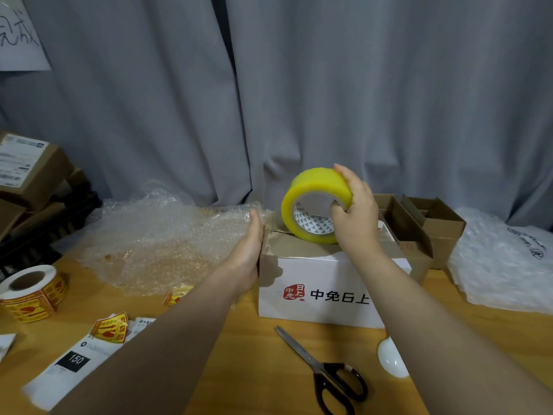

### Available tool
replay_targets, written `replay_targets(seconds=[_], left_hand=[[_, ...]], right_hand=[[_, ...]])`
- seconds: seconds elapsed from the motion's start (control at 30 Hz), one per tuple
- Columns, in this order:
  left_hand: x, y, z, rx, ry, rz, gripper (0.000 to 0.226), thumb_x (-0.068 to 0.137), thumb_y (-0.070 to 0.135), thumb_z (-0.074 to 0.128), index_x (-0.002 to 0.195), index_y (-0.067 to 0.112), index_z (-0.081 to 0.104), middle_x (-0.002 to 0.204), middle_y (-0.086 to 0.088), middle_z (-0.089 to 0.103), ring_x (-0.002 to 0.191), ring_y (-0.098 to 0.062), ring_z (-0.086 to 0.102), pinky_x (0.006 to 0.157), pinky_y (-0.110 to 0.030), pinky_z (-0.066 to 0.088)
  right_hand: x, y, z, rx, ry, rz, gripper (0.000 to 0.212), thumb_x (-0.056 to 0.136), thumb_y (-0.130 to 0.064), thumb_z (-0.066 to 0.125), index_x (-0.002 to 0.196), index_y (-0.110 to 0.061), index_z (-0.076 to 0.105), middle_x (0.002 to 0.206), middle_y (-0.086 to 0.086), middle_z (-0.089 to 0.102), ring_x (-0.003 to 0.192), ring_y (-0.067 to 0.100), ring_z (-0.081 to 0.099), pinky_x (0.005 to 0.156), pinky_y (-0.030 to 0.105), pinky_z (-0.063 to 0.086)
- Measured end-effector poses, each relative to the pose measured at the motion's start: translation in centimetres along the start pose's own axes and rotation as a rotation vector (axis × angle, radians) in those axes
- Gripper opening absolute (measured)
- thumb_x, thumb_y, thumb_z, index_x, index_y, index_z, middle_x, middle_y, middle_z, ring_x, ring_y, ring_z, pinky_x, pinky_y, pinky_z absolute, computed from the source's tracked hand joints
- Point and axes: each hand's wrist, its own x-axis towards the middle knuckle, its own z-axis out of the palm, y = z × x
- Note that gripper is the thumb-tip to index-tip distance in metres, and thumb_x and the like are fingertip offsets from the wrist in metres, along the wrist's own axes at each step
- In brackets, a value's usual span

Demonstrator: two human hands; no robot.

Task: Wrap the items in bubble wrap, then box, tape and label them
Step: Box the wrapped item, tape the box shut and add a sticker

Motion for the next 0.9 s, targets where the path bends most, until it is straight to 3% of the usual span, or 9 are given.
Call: replay_targets(seconds=[0.1,0.17,0.3,0.37,0.43,0.53,0.63,0.8,0.9], left_hand=[[0.3,-0.7,-1.0,0.133,-0.025,-0.032,0.094,0.068,0.091,0.024,0.128,0.027,0.057,0.124,-0.008,0.064,0.112,-0.024,0.060,0.097,-0.041,0.045],[1.0,-0.6,-1.4,0.314,-0.046,0.071,0.099,0.060,0.094,0.036,0.143,0.039,0.034,0.150,0.006,0.036,0.134,-0.018,0.039,0.110,-0.046,0.031],[1.9,0.1,-2.2,0.671,-0.148,0.221,0.117,0.053,0.075,0.074,0.146,0.046,0.011,0.155,0.011,0.022,0.136,-0.017,0.035,0.110,-0.044,0.036],[2.1,0.0,-2.3,0.667,-0.135,0.201,0.117,0.051,0.073,0.075,0.146,0.046,0.011,0.154,0.008,0.025,0.135,-0.018,0.037,0.109,-0.043,0.037],[2.4,-0.1,-2.2,0.667,-0.137,0.213,0.115,0.053,0.073,0.072,0.146,0.046,0.011,0.155,0.012,0.022,0.138,-0.017,0.033,0.110,-0.044,0.034],[2.5,-0.2,-2.1,0.745,-0.151,0.257,0.104,0.062,0.073,0.064,0.146,0.048,0.008,0.156,0.018,0.016,0.142,-0.012,0.024,0.113,-0.045,0.029],[2.4,0.3,-2.5,0.858,-0.140,0.270,0.100,0.065,0.073,0.058,0.147,0.045,0.009,0.155,0.015,0.021,0.141,-0.013,0.026,0.113,-0.045,0.030],[1.9,2.4,-2.8,1.140,-0.070,0.426,0.079,0.066,0.065,0.050,0.137,0.034,0.036,0.141,0.006,0.037,0.133,-0.014,0.033,0.111,-0.038,0.031],[2.2,2.2,-3.2,1.160,-0.076,0.414,0.071,0.069,0.070,0.048,0.133,0.040,0.042,0.143,0.007,0.037,0.129,-0.014,0.038,0.109,-0.040,0.034]], right_hand=[[0.2,0.5,-0.1,0.031,-0.021,0.036,0.064,0.081,0.006,0.056,0.137,-0.024,0.046,0.124,0.000,0.053,0.102,0.007,0.048,0.084,0.005,0.034],[0.5,0.8,-0.9,0.096,-0.131,0.114,0.062,0.083,-0.005,0.065,0.137,-0.024,0.042,0.119,-0.003,0.057,0.100,0.005,0.055,0.085,0.016,0.043],[1.9,2.2,-3.6,-0.030,-0.479,0.158,0.050,0.075,-0.038,0.079,0.116,-0.027,0.053,0.102,-0.005,0.066,0.097,0.013,0.062,0.087,0.030,0.049],[2.6,2.9,-4.3,-0.248,-0.532,0.178,0.052,0.063,-0.074,0.070,0.097,-0.035,0.063,0.097,-0.013,0.066,0.104,0.017,0.060,0.098,0.045,0.044],[2.9,3.5,-4.3,-0.360,-0.571,0.223,0.055,0.057,-0.089,0.056,0.087,-0.044,0.066,0.093,-0.014,0.065,0.108,0.024,0.058,0.102,0.056,0.037],[2.3,3.8,-3.8,-0.306,-0.601,0.317,0.046,0.059,-0.085,0.054,0.088,-0.052,0.066,0.093,-0.014,0.068,0.105,0.021,0.059,0.100,0.052,0.042],[2.1,3.5,-3.8,-0.201,-0.543,0.380,0.050,0.057,-0.079,0.062,0.089,-0.041,0.070,0.090,-0.015,0.071,0.097,0.013,0.063,0.095,0.044,0.049],[1.2,2.7,-2.0,-0.140,-0.452,0.411,0.059,0.047,-0.079,0.066,0.090,-0.039,0.065,0.087,-0.015,0.070,0.095,0.015,0.064,0.091,0.041,0.050],[0.4,1.1,-0.9,-0.176,-0.458,0.355,0.051,0.066,-0.068,0.067,0.104,-0.034,0.057,0.100,-0.015,0.066,0.097,0.013,0.059,0.086,0.033,0.042]])
